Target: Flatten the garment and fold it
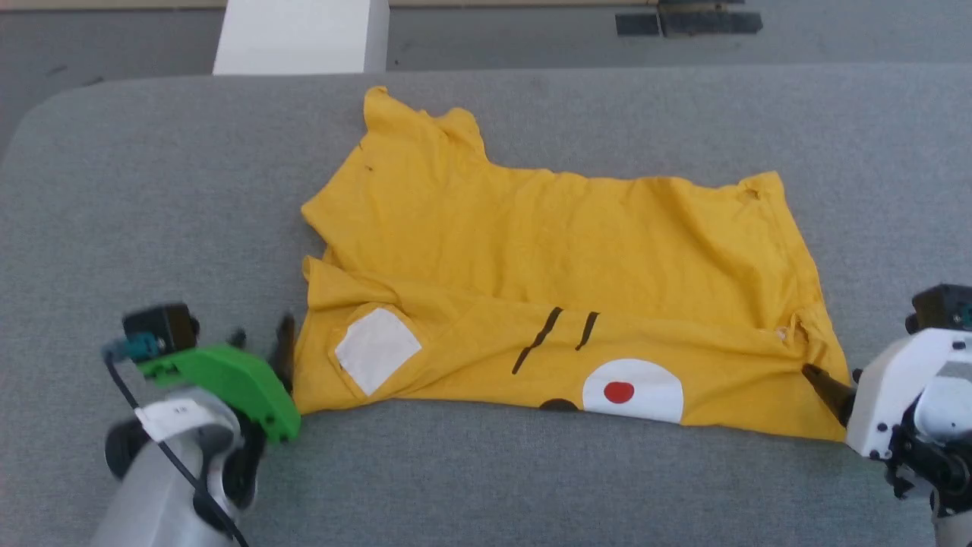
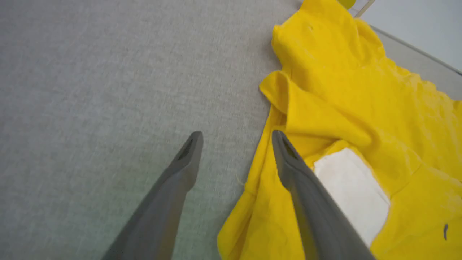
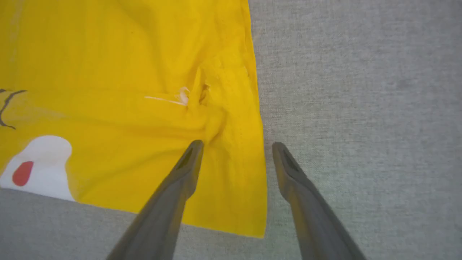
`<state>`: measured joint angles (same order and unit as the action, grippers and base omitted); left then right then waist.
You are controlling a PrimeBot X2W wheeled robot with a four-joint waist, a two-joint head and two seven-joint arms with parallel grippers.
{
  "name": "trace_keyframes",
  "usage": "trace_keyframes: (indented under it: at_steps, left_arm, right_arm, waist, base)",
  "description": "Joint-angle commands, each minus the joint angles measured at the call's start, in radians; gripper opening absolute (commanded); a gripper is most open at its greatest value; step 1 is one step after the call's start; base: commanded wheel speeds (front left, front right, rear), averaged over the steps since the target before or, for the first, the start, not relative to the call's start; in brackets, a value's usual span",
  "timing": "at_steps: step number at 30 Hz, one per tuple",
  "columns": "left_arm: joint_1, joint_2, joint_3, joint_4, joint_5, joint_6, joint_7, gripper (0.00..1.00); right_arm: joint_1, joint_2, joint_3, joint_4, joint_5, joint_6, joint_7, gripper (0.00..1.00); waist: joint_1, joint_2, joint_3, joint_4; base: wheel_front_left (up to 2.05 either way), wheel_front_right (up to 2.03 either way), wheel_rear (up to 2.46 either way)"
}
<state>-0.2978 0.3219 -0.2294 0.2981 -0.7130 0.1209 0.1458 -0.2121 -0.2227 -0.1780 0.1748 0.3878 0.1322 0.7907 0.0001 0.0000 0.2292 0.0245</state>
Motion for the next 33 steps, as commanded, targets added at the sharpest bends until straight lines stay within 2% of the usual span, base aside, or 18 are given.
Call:
trace_keyframes:
  at_steps: [1,6,9,12,18,20,21,25,29,33]
  left_arm:
    - [0.044,0.011,-0.010,-0.028,-0.007,0.029,0.054,1.00]
    - [0.132,0.029,-0.036,-0.144,-0.033,0.100,0.213,1.00]
    - [0.141,0.032,-0.049,-0.166,-0.036,0.117,0.254,1.00]
    - [0.136,0.035,-0.073,-0.142,-0.033,0.119,0.293,1.00]
    - [0.103,0.021,-0.102,-0.038,-0.043,0.078,0.309,1.00]
    - [0.096,0.015,-0.102,-0.011,-0.051,0.060,0.298,0.03]
    - [0.095,0.014,-0.104,-0.001,-0.054,0.053,0.300,0.00]
    - [0.106,0.011,-0.062,-0.008,-0.082,0.042,0.246,0.00]
    - [0.152,0.013,0.006,-0.097,-0.099,0.068,0.157,0.00]
    - [0.211,0.014,0.045,-0.196,-0.104,0.106,0.118,0.00]
  right_arm:
    - [0.024,0.006,-0.010,-0.020,0.005,-0.002,-0.002,1.00]
    - [0.073,0.029,-0.048,-0.094,-0.001,-0.002,0.009,1.00]
    - [0.086,0.045,-0.063,-0.131,-0.007,-0.002,0.016,1.00]
    - [0.094,0.057,-0.068,-0.163,-0.010,-0.002,0.025,1.00]
    - [0.107,0.070,-0.072,-0.201,-0.013,-0.002,0.035,1.00]
    - [0.112,0.072,-0.073,-0.209,-0.014,-0.002,0.038,1.00]
    - [0.115,0.072,-0.074,-0.211,-0.016,-0.002,0.039,1.00]
    - [0.144,0.045,-0.053,-0.235,-0.060,-0.002,0.054,1.00]
    - [0.168,0.030,-0.019,-0.255,-0.095,-0.002,0.067,1.00]
    - [0.157,0.039,-0.008,-0.232,-0.140,-0.002,0.070,1.00]
  waist:
    - [-0.0001,0.0000,-0.061,0.016]
    - [-0.0001,0.0000,-0.072,0.021]
    - [-0.0001,0.0000,-0.068,0.017]
    - [-0.0001,0.0000,-0.062,0.005]
    - [-0.0001,0.0000,-0.051,-0.024]
    - [-0.0001,0.0000,-0.046,-0.033]
    - [-0.0001,0.0000,-0.045,-0.036]
    - [-0.0001,0.0000,-0.049,-0.044]
    - [-0.0001,0.0000,-0.058,-0.044]
    - [-0.0001,0.0000,-0.056,-0.034]
  base:
    - [0.00,0.00,0.00]
    - [0.00,0.00,0.00]
    - [0.00,0.00,0.00]
    - [0.00,0.00,0.00]
    - [0.00,0.00,0.00]
    - [0.00,0.00,0.00]
    - [0.00,0.00,0.00]
    - [0.00,0.00,0.00]
    - [0.00,0.00,0.00]
    - [0.00,0.00,0.00]
